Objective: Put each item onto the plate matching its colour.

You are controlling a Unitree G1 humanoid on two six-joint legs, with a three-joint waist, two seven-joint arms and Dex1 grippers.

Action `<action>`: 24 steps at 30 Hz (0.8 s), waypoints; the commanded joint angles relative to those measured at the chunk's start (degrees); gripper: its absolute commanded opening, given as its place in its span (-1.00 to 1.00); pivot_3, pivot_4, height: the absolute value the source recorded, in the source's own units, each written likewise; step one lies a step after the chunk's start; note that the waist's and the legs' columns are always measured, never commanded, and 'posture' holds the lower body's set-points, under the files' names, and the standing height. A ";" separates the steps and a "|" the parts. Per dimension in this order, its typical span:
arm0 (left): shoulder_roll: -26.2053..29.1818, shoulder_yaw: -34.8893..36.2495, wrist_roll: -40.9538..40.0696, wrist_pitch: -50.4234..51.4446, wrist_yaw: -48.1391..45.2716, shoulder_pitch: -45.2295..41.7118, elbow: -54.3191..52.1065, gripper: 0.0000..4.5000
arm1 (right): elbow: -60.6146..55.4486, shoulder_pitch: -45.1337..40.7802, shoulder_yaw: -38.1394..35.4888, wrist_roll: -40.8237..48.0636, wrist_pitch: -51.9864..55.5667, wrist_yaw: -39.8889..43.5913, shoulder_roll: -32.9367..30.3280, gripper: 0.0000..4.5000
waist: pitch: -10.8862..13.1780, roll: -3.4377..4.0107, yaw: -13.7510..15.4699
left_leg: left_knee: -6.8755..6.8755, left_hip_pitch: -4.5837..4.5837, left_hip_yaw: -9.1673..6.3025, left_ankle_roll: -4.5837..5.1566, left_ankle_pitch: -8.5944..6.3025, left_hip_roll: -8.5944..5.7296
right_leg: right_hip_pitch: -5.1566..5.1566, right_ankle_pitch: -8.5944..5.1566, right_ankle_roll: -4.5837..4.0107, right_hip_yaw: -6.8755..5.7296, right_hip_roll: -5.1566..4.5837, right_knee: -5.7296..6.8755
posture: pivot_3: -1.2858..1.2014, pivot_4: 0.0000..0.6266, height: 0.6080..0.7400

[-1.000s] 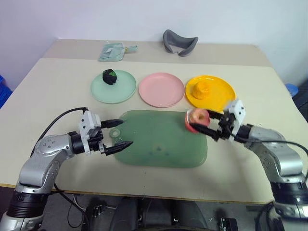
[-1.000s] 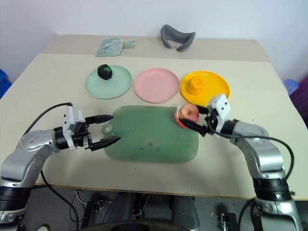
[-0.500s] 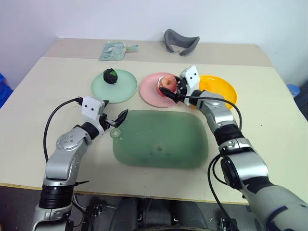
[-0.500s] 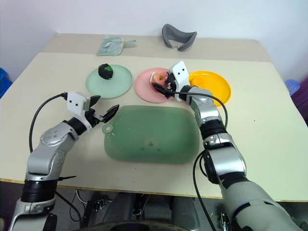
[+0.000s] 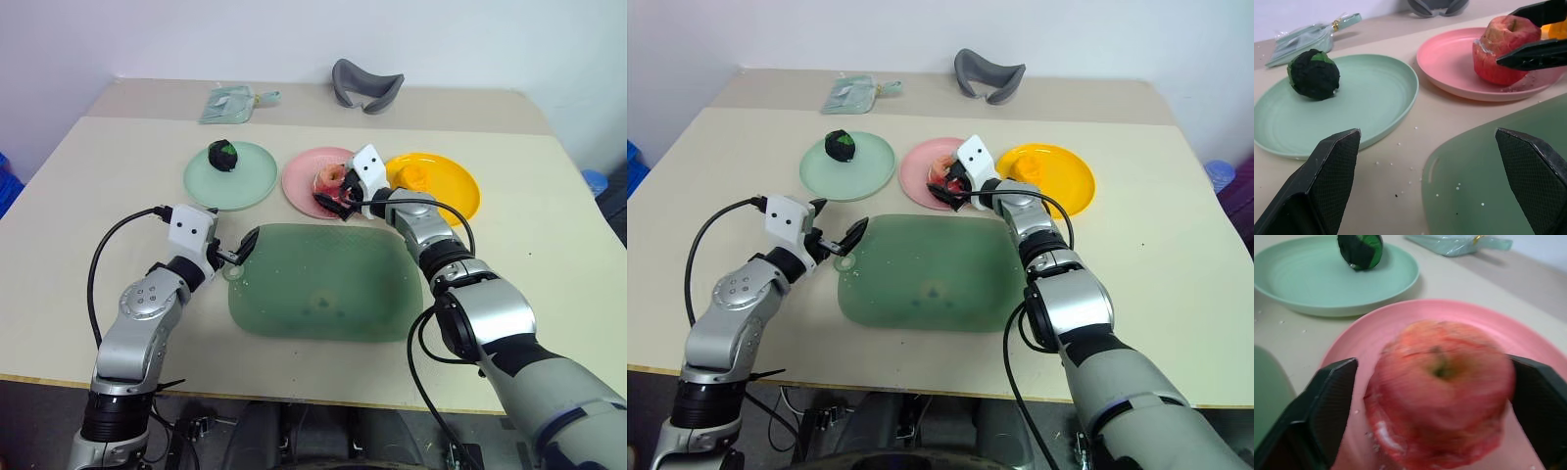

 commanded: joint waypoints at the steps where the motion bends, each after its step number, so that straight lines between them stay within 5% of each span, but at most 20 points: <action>1: 0.49 -0.98 1.08 -1.86 -0.65 1.46 -4.06 1.00 | -7.95 0.81 -2.70 2.02 -2.47 0.84 -2.10 0.97 | 0.00 0.00 0.08 | 0.00 0.00 0.00 0.00 0.00 0.00 | 0.00 0.00 0.00 0.00 -0.01 0.00 | 0.03 -0.52 1.00; 8: 3.66 -1.01 1.46 -10.21 -7.11 4.00 -1.95 1.00 | -52.16 20.41 -4.17 11.81 13.96 6.95 -7.25 0.97 | 0.00 0.01 0.52 | -0.04 -0.01 -0.05 0.00 -0.01 -0.01 | 0.02 0.00 0.00 -0.02 -0.04 -0.01 | 0.03 -0.52 1.00; 13: 6.92 3.15 -2.53 -15.30 -14.73 6.38 0.31 1.00 | -82.26 41.36 -8.17 23.26 34.04 9.97 -18.00 0.97 | 0.00 0.00 0.63 | -0.03 -0.03 -0.10 0.04 -0.03 -0.01 | 0.08 0.00 0.00 -0.02 -0.17 -0.17 | 0.03 -0.52 1.00; 20: 11.32 9.78 -10.71 -14.42 -23.02 15.29 -2.66 1.00 | -94.63 66.65 -21.21 24.86 36.74 10.67 -27.54 0.97 | -0.01 -0.01 0.71 | -0.09 0.07 -0.09 0.25 -0.16 0.02 | 0.11 -0.02 -0.03 0.06 -0.18 -0.21 | 0.03 -0.52 1.00; 24: 13.59 10.19 -11.58 -14.08 -25.49 16.41 -2.68 1.00 | -94.48 72.06 -25.37 25.49 35.77 10.75 -28.42 0.97 | -0.03 -0.03 0.61 | 0.01 0.13 -0.08 0.42 -0.25 -0.02 | 0.24 -0.01 -0.03 0.06 -0.24 -0.22 | 0.03 -0.52 1.00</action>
